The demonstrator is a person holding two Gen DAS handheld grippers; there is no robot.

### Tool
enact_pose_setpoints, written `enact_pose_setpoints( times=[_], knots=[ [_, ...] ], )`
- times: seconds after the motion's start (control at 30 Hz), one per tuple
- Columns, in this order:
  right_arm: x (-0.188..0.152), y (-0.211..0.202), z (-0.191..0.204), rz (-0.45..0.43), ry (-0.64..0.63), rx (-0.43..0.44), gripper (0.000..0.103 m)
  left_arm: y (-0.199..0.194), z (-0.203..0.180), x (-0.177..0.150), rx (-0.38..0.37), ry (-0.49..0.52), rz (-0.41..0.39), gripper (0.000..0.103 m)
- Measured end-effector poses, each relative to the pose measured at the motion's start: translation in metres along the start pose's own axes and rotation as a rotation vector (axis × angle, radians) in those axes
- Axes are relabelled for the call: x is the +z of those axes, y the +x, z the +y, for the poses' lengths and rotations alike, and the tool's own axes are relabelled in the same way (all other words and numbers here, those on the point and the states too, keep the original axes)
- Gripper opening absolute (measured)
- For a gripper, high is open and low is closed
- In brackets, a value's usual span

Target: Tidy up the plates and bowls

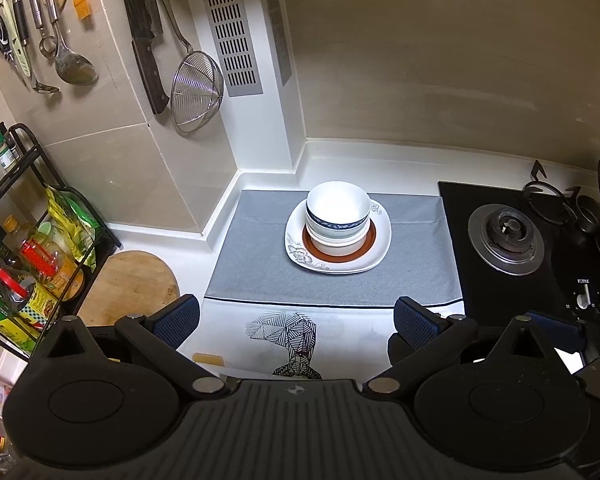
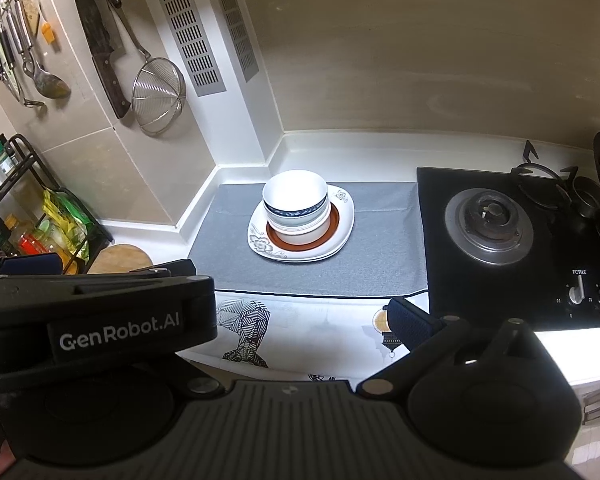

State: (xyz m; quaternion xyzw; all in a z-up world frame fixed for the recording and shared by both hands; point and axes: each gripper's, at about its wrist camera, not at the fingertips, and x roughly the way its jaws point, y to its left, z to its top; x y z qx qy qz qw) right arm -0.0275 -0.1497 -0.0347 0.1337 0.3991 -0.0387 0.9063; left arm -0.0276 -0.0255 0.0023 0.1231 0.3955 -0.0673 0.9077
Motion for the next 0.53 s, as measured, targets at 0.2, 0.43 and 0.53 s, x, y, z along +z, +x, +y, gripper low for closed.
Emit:
enact_pose_setpoints(
  times=[0.2,0.43,0.53],
  knots=[
    [0.002,0.004,0.001,0.009,-0.003,-0.002,0.103,0.005,0.003,0.002,-0.003,-0.003,0.009,0.103],
    [0.007,0.014,0.006,0.024,-0.010,-0.003,0.103,0.014,0.009,0.005,-0.005,-0.013,0.024,0.103],
    [0.010,0.021,0.011,0.031,-0.021,-0.008,0.103,0.022,0.014,0.007,-0.010,-0.023,0.030,0.103]
  ],
)
